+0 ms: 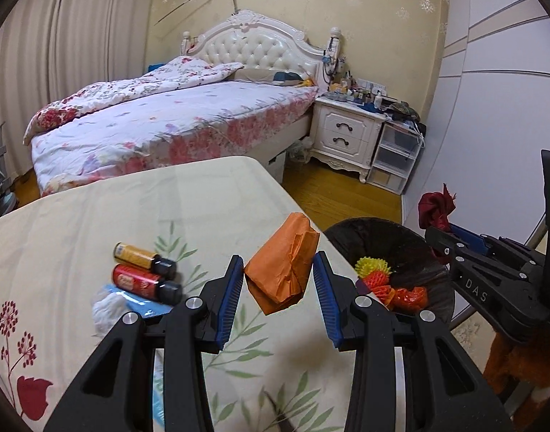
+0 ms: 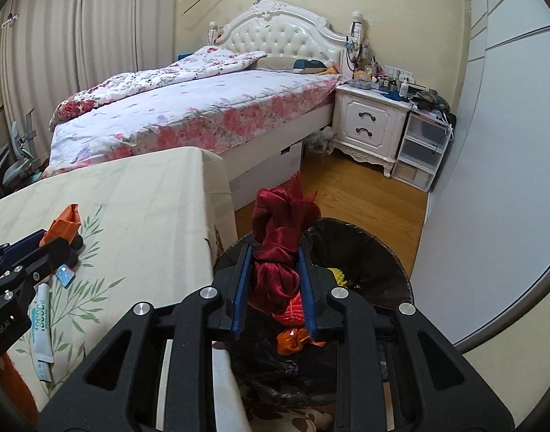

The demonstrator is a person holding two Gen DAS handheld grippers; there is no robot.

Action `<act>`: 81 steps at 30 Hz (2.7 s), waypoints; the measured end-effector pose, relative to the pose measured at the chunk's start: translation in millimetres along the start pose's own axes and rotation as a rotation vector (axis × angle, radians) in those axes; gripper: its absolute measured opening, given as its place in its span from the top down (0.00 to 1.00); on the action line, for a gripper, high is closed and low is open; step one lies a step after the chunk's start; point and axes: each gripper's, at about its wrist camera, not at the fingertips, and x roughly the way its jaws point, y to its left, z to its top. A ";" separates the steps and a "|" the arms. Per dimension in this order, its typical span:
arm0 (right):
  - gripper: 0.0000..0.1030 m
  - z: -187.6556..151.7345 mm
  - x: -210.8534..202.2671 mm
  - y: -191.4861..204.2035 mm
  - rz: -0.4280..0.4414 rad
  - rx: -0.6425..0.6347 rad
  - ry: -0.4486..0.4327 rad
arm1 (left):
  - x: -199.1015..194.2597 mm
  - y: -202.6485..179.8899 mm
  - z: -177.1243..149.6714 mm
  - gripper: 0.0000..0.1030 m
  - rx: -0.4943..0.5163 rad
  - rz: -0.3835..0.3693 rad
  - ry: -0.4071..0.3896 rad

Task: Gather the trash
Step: 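Carry the orange bag and red cloth over the black bin and open both grippers, then move both open tools from the bin back to the table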

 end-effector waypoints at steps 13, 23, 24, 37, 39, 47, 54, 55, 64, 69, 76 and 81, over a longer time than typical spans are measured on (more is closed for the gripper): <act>0.76 -2.7 26.5 -37.1 -0.064 0.042 0.021 | 64.9 -56.6 12.3 0.60 0.110 -0.031 0.065; 0.76 -4.2 39.8 -53.8 -0.078 0.074 0.034 | 91.0 -80.5 10.8 0.60 0.159 -0.033 0.097; 0.76 -3.5 41.0 -55.1 -0.080 0.077 0.035 | 93.5 -82.1 10.6 0.60 0.167 -0.031 0.098; 0.76 -3.6 49.9 -68.9 -0.099 0.116 0.044 | 108.7 -91.5 17.5 0.59 0.186 -0.037 0.119; 0.75 -2.9 49.9 -68.6 -0.099 0.119 0.040 | 109.2 -91.5 17.7 0.58 0.182 -0.033 0.122; 0.56 -2.9 43.9 -76.6 -0.133 0.144 0.020 | 110.2 -90.4 18.5 0.35 0.157 -0.028 0.110; 0.48 -1.6 38.2 -81.1 -0.162 0.163 0.005 | 106.5 -87.9 18.4 0.28 0.147 -0.027 0.100; 0.48 -1.2 37.5 -81.2 -0.162 0.161 0.003 | 104.6 -86.5 18.1 0.28 0.144 -0.027 0.100; 0.39 3.1 27.6 -65.7 -0.134 0.151 -0.013 | 79.7 -59.4 18.2 0.26 0.083 0.014 0.105; 0.34 5.8 23.7 -48.0 -0.084 0.136 -0.008 | 58.9 -33.1 16.4 0.25 0.045 0.062 0.099; 0.30 6.4 16.5 -16.3 -0.038 0.091 0.000 | 29.5 4.7 11.2 0.25 -0.003 0.139 0.087; 0.31 5.8 9.5 8.9 -0.005 0.052 0.000 | 5.4 31.6 0.2 0.25 -0.034 0.191 0.076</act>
